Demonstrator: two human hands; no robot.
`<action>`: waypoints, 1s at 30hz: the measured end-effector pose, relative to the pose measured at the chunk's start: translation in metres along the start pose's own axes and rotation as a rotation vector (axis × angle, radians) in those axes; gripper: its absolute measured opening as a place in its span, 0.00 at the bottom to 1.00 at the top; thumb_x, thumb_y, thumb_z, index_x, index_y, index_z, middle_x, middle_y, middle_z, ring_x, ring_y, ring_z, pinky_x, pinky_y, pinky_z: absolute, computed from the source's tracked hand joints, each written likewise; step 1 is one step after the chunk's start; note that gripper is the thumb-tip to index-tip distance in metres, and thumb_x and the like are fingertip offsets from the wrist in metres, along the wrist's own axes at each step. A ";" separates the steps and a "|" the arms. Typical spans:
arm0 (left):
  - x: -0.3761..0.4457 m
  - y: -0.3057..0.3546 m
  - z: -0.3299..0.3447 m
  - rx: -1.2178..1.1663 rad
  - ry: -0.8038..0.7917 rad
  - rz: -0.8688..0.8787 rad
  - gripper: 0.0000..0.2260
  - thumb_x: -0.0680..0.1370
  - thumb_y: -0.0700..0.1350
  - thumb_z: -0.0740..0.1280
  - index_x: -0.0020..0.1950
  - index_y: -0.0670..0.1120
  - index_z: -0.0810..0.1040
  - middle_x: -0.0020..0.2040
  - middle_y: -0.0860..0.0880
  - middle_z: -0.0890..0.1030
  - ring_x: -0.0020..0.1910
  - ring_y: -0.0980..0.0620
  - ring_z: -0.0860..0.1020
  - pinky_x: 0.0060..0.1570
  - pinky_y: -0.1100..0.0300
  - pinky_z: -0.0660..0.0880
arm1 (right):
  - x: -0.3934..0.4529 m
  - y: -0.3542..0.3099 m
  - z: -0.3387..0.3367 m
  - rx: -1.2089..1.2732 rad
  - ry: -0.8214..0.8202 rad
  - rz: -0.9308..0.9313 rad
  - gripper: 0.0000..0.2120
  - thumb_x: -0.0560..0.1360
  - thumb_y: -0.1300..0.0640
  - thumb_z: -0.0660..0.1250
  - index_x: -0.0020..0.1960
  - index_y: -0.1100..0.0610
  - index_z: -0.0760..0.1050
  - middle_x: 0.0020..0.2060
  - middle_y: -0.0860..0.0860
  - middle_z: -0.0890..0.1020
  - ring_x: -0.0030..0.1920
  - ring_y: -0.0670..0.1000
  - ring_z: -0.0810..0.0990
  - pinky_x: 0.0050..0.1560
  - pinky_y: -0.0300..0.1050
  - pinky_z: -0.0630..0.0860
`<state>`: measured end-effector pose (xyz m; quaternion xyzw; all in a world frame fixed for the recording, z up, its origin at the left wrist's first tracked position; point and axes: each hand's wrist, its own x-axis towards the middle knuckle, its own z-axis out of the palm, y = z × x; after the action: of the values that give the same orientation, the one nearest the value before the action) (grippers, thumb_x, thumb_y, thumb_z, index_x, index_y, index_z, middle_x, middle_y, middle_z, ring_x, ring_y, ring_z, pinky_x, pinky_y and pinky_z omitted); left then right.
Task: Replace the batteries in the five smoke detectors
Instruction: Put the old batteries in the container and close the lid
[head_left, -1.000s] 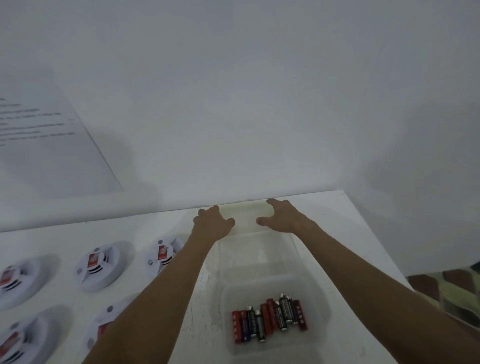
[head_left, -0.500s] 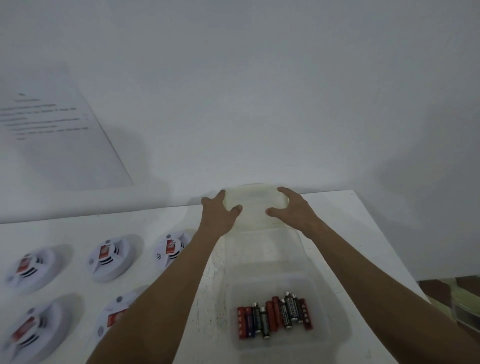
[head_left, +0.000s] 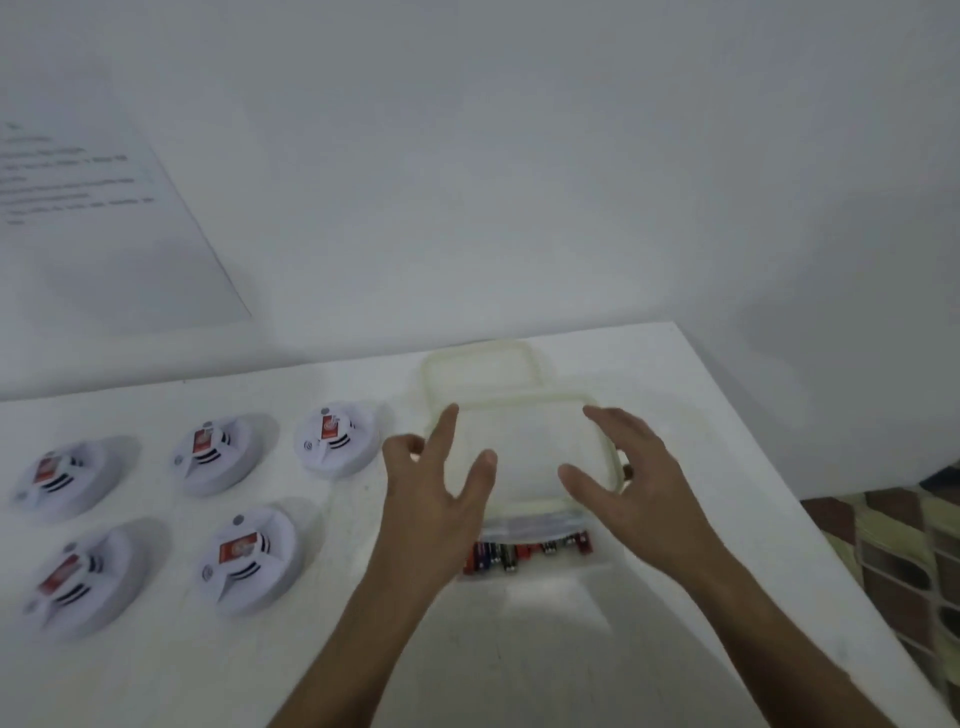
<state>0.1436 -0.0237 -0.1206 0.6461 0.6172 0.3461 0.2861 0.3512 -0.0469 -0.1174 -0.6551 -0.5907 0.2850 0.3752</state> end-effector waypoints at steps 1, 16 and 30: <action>-0.012 -0.004 0.005 0.003 0.005 -0.013 0.29 0.77 0.62 0.62 0.77 0.63 0.59 0.62 0.52 0.61 0.46 0.73 0.71 0.45 0.77 0.64 | -0.012 0.005 0.003 -0.013 -0.006 0.017 0.31 0.74 0.49 0.74 0.75 0.50 0.68 0.72 0.48 0.70 0.72 0.51 0.68 0.69 0.58 0.71; -0.049 -0.020 0.036 0.100 0.053 -0.133 0.29 0.78 0.64 0.56 0.78 0.58 0.58 0.58 0.49 0.61 0.58 0.49 0.63 0.57 0.58 0.61 | -0.043 0.020 0.017 -0.061 -0.027 0.052 0.33 0.75 0.51 0.72 0.76 0.48 0.65 0.75 0.46 0.64 0.72 0.47 0.59 0.64 0.43 0.61; -0.076 -0.026 0.027 0.126 -0.049 -0.100 0.29 0.78 0.64 0.58 0.77 0.58 0.56 0.56 0.53 0.59 0.51 0.53 0.73 0.49 0.64 0.69 | -0.073 0.042 0.017 0.059 -0.124 0.101 0.34 0.74 0.48 0.73 0.75 0.41 0.60 0.66 0.37 0.66 0.65 0.40 0.66 0.61 0.36 0.63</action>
<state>0.1499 -0.0955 -0.1646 0.6393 0.6622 0.2759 0.2768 0.3506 -0.1174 -0.1672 -0.6539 -0.5703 0.3607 0.3422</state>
